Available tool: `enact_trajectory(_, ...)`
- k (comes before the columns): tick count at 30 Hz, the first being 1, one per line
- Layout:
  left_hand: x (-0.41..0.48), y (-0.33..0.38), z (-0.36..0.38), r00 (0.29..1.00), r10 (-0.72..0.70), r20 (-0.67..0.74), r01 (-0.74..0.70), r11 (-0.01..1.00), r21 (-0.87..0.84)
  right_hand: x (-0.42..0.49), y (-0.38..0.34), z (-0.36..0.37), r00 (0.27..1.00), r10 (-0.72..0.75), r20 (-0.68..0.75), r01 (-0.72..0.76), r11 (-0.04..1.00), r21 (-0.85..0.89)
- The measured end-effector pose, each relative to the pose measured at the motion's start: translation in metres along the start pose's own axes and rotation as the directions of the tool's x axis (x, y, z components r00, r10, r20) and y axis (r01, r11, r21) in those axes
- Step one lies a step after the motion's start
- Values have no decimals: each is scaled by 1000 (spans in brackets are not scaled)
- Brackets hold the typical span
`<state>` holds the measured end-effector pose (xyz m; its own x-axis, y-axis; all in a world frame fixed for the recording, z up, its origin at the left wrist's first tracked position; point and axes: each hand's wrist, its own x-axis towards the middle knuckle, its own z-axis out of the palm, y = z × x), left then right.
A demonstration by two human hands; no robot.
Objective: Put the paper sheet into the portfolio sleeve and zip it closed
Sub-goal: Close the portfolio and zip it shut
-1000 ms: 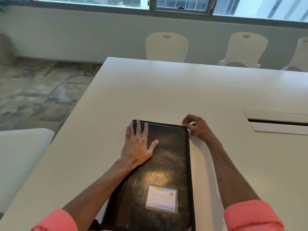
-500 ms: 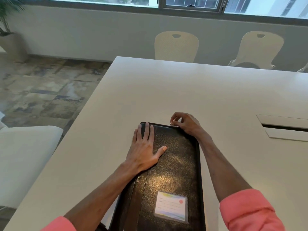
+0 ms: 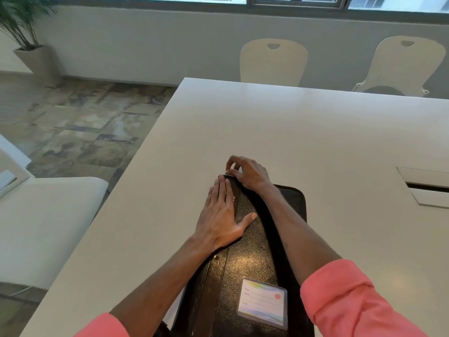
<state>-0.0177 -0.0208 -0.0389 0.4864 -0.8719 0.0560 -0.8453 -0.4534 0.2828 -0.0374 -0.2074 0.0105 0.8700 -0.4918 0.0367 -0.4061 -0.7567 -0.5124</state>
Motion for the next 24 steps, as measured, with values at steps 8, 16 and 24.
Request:
enact_trajectory(8, -1, -1, 2, 1000, -19, -5, 19, 1000, 2, 4, -8, 1, 999, -9, 34, 9, 1000, -1)
enact_trajectory(16, -3, -3, 0, 1000, -19, -2, 19, 1000, 14, -34, -12, -6, 985, 105, -135, -88, 988, 129)
enact_trajectory(24, 5, -22, -20, 998, -53, 42, 53, 998, 15, -172, -3, 14, 931, 318, -181, -337, 937, -89)
